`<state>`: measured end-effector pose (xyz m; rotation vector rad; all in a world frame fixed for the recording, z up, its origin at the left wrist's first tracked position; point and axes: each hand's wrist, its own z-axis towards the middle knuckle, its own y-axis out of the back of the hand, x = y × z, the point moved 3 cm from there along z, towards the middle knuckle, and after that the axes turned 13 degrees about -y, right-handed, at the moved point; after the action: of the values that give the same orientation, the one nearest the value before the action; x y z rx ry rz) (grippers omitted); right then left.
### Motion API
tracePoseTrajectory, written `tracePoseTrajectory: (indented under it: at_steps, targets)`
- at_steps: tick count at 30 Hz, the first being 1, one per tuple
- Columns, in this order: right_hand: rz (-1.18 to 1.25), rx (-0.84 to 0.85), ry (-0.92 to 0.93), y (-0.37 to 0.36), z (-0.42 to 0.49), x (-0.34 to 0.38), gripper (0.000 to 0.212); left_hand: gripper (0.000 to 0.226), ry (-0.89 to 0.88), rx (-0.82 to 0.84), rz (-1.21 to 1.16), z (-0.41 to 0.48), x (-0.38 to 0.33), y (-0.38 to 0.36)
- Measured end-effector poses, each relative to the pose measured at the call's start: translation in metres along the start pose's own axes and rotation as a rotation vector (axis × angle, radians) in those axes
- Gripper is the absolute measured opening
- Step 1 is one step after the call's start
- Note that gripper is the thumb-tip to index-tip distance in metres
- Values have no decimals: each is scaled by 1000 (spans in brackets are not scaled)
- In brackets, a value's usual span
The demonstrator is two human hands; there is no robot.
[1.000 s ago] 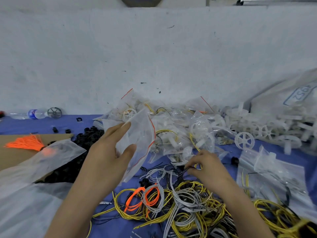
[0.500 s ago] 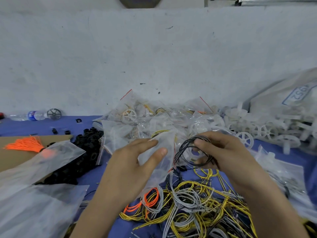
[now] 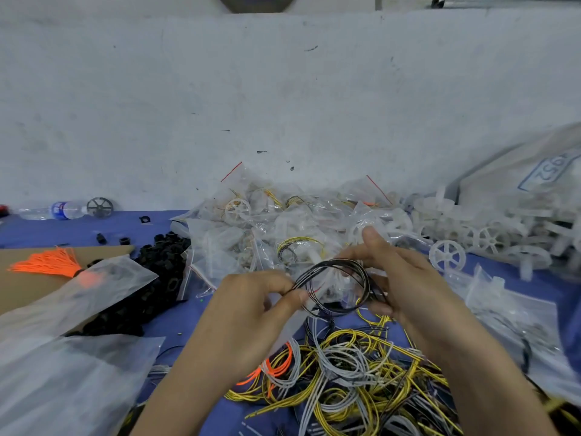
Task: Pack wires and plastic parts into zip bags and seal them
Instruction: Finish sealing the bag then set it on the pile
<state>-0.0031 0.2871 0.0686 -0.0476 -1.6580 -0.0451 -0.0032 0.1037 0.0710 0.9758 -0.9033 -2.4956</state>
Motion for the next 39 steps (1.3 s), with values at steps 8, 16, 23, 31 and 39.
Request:
tracePoseTrajectory:
  at_steps: [8,16,23,31,39]
  targets:
    - [-193,126,28,14,5,-6,25,38,54,-80,11,-1,4,4]
    - [-211,363,16,12,1,-6,26,35,57,-123,60,-1,6,10]
    - [-244,351,76,11,0,-5,27,30,68,-110,52,-1,7,12]
    - [-362,329,200,10,-5,4,23,48,43,12,-24,-5,13,29]
    - [-334,63,270,21,0,9,36,35,-3,58,-9,-6,17,29]
